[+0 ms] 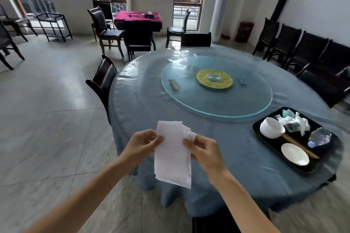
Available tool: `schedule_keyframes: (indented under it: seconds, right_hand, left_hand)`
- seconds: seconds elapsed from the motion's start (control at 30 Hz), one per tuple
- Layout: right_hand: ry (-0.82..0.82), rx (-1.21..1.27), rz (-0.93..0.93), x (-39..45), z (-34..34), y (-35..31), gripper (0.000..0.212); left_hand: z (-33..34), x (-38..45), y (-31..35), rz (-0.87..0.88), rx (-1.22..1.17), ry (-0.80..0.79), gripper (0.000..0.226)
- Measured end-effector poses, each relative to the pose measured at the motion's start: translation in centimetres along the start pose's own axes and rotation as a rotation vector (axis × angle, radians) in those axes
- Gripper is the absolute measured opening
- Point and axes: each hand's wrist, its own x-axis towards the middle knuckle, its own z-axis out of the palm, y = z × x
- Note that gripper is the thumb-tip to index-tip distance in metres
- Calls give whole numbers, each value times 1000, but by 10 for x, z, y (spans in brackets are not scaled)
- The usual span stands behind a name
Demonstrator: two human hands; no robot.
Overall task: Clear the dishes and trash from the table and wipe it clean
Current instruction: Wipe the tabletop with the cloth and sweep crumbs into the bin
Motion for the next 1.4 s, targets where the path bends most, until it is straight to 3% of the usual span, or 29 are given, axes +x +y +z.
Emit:
schedule_keyframes:
  seconds: [0.27,0.43,0.53,0.6,0.67,0.93,1.13,1.27,1.4]
  right_hand:
    - [219,9,90,48,34,23,8]
    - [327,13,94,78,59,25,7]
    - [368,15,86,86,73,25,10]
    - [363,0,92,89,79,27,14]
    - [336,3,102,92,81,30,16]
    - [233,72,208,118,60,46,17]
    - [351,15,224,144,4,56,20]
    - [352,-104,244,164,-45,71,18]
    - [277,-264,305,192,-64,98,15]
  left_hand:
    - [-15,85,-41,-77,-64,-108,16]
    - [-19,119,-55,8,196,-17,22]
    - [-18,129,-55,-17,40,-280,18]
    - [-17,130,-51,-111,-141,-446,38]
    - [-14,132,-49,-162,-233,-505,44]
    - [-5,161,-64,-209,-362,-490,29]
    - [-5,186,-93,-350,-353,-274,17]
    - [-12,191,-122,-369,-319,-280,20]
    - [-6,188,-154,-515,-338,-332,33]
